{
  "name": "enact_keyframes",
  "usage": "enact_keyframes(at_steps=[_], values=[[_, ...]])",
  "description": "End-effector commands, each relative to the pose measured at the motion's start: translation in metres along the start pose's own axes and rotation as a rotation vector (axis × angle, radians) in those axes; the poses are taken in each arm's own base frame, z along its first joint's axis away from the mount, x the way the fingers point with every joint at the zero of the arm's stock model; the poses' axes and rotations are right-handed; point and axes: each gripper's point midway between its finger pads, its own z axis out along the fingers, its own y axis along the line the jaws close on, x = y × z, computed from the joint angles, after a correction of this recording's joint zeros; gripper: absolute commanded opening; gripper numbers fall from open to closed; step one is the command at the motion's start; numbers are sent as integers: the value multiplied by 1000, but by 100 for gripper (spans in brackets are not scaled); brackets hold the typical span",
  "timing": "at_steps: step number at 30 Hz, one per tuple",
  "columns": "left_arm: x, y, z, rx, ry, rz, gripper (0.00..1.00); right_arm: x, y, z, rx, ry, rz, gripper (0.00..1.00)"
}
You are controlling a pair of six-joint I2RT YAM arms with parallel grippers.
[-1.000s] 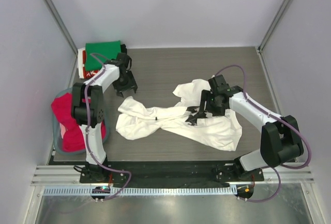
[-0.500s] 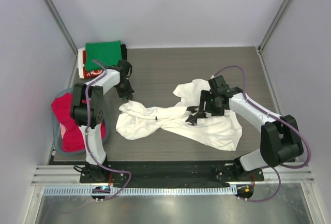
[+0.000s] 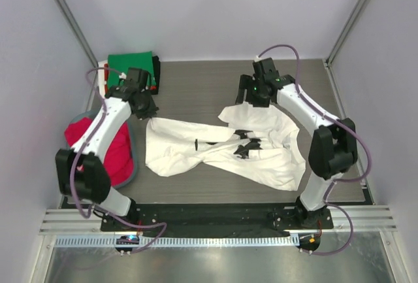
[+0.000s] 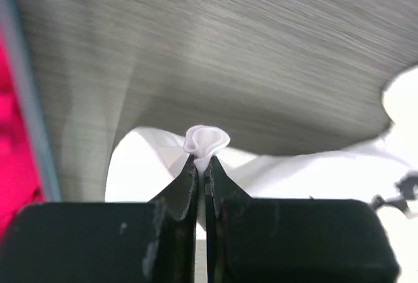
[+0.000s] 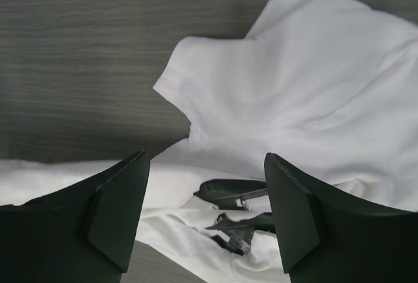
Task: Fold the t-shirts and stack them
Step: Flatten the tshirt out
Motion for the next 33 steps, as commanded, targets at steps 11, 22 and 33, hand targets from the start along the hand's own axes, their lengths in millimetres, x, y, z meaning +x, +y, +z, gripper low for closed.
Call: enact_keyframes(at_steps=[11,22,33], values=[[68,37,-26,23,46,24,2,-59,16,97,64,65,-110,78],[105,60,-1,-2,84,48,1,-21,41,135,125,137,-222,78],[105,58,-2,17,72,52,0,15,27,132,316,169,-376,72]])
